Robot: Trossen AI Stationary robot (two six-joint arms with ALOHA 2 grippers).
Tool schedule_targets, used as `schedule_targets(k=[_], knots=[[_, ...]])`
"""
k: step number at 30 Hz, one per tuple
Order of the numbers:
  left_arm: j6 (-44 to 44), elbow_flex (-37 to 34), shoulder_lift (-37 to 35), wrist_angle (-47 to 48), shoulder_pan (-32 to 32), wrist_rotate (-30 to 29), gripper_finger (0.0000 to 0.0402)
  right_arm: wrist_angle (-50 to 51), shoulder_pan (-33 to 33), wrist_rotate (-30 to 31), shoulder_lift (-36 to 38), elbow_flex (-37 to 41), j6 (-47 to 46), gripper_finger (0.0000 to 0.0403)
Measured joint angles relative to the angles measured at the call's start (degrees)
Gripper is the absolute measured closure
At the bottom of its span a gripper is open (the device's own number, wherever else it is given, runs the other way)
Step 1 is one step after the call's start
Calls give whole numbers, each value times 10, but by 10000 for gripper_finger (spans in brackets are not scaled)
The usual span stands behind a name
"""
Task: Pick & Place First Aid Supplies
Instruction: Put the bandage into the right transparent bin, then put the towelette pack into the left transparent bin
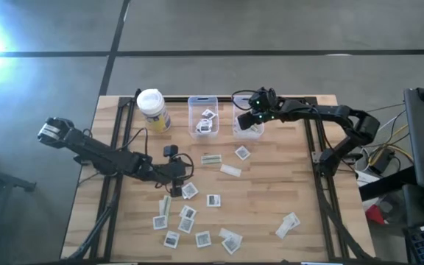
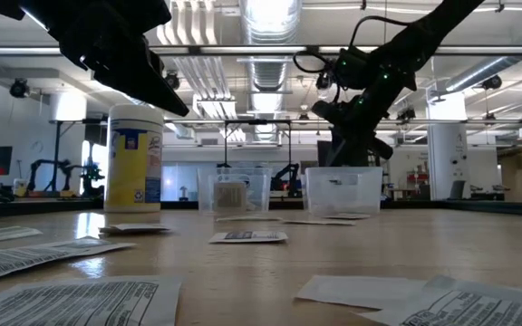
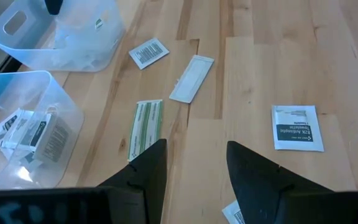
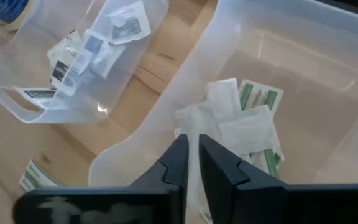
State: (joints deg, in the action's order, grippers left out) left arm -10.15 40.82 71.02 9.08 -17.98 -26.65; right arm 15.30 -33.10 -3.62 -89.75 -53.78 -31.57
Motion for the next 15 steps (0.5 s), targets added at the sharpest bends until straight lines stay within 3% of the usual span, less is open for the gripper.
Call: schedule_targets(k=[8, 15], knots=[[0, 0, 0, 9, 0, 0, 241, 13, -8, 2, 17, -3, 3, 300], [-11, 0, 0, 29, -1, 1, 241, 57, -3, -13, 62, -26, 20, 279]])
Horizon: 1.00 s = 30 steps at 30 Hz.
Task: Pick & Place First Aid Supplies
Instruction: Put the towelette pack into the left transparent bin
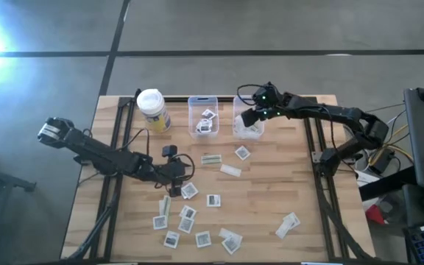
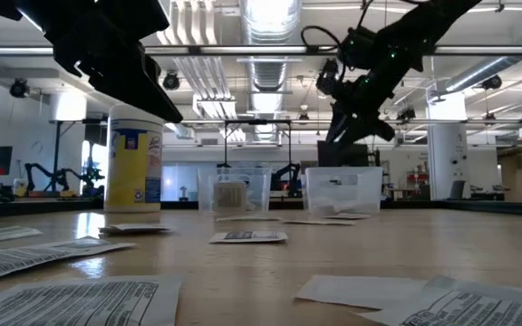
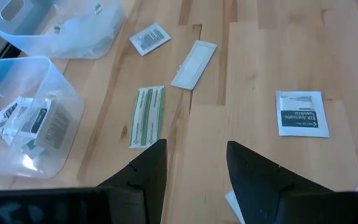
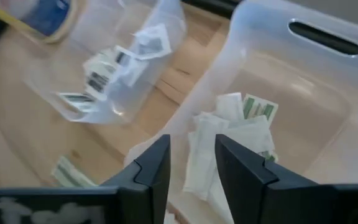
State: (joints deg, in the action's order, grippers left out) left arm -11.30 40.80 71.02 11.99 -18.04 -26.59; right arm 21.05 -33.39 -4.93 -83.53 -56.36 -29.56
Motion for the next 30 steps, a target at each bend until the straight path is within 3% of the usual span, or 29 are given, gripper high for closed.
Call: schedule_targets(k=[10, 17, 22, 30], knots=[[-14, 0, 0, 11, 0, 1, 241, 2, 106, 8, 92, 13, 0, 291], [-84, 0, 0, 57, -3, 83, 241, -1, 220, 86, 112, 22, -18, 307], [-150, 0, 0, 103, -13, 109, 241, -2, 292, 136, 107, 23, -38, 317], [-147, 0, 0, 110, -21, 139, 241, -3, 379, 206, 86, 23, -80, 332]])
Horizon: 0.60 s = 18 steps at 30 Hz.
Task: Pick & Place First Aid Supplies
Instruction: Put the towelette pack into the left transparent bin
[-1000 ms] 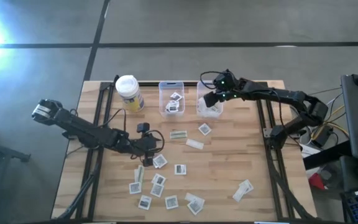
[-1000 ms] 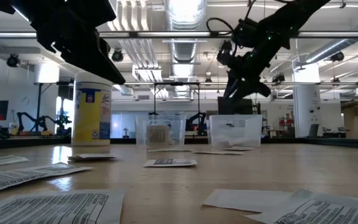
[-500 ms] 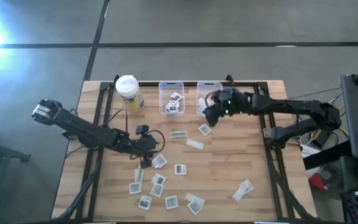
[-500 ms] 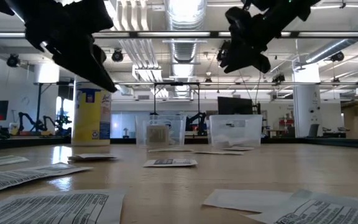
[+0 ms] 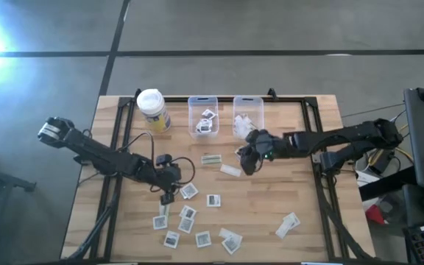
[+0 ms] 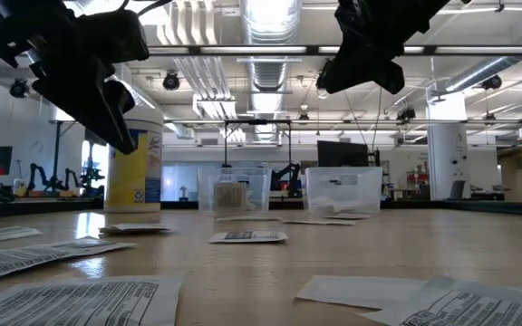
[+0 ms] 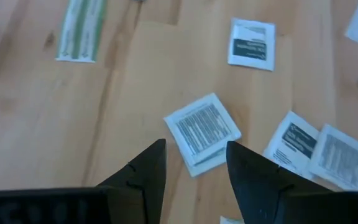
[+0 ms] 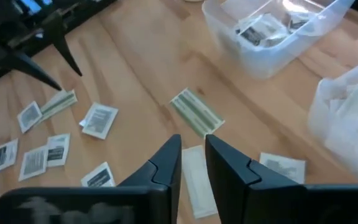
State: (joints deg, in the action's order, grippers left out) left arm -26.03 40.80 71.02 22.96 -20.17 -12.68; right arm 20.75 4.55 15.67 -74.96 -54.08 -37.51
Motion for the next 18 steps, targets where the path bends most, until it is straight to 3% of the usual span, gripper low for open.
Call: schedule_targets(k=[10, 18], knots=[[138, -30, 0, -7, -20, 7, 241, -7, 42, 15, -55, 0, -43, 335], [252, -56, 1, -98, -21, 6, 241, -16, 41, 15, -73, 0, -56, 324]])
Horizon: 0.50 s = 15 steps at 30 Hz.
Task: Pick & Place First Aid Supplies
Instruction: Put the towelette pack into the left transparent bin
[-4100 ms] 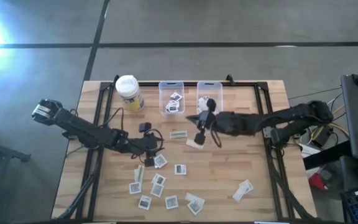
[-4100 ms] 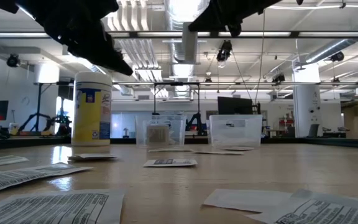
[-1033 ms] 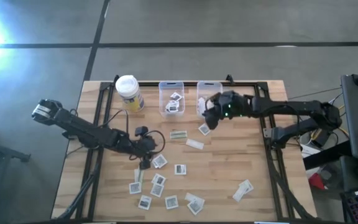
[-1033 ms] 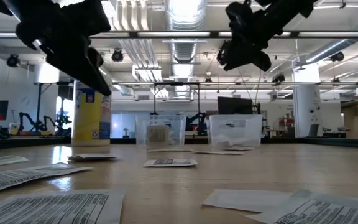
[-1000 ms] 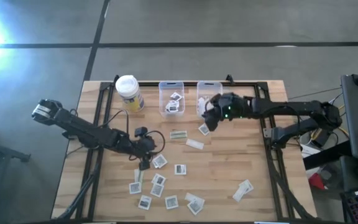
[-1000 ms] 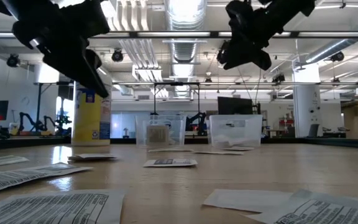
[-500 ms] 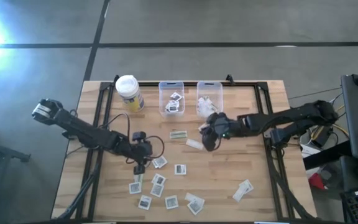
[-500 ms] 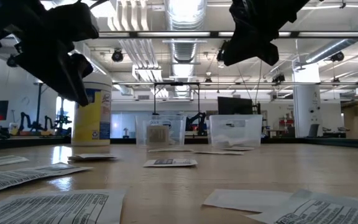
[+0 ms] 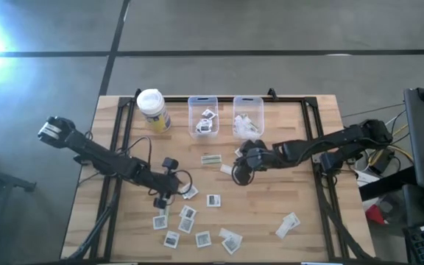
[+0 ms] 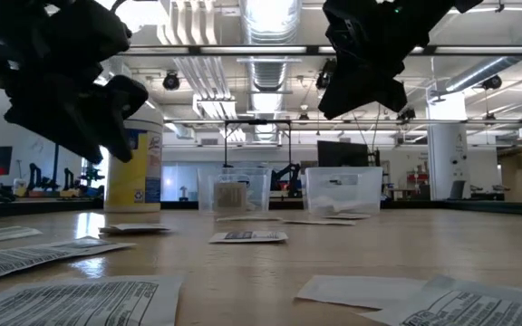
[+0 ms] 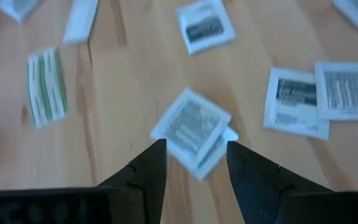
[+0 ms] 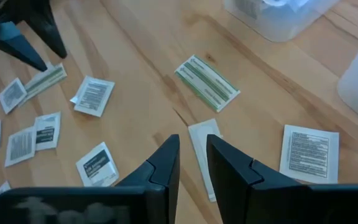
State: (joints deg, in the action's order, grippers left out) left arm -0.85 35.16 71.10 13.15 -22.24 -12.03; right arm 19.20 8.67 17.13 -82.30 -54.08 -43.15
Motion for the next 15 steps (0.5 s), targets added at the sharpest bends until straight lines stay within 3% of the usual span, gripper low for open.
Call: schedule_targets(k=[6, 15], knots=[[40, 0, 37, -59, 0, 0, 241, -8, 0, 0, 1, 0, 1, 328], [64, 1, 101, -54, 0, 2, 241, -10, 0, 0, 0, 0, 2, 339]])
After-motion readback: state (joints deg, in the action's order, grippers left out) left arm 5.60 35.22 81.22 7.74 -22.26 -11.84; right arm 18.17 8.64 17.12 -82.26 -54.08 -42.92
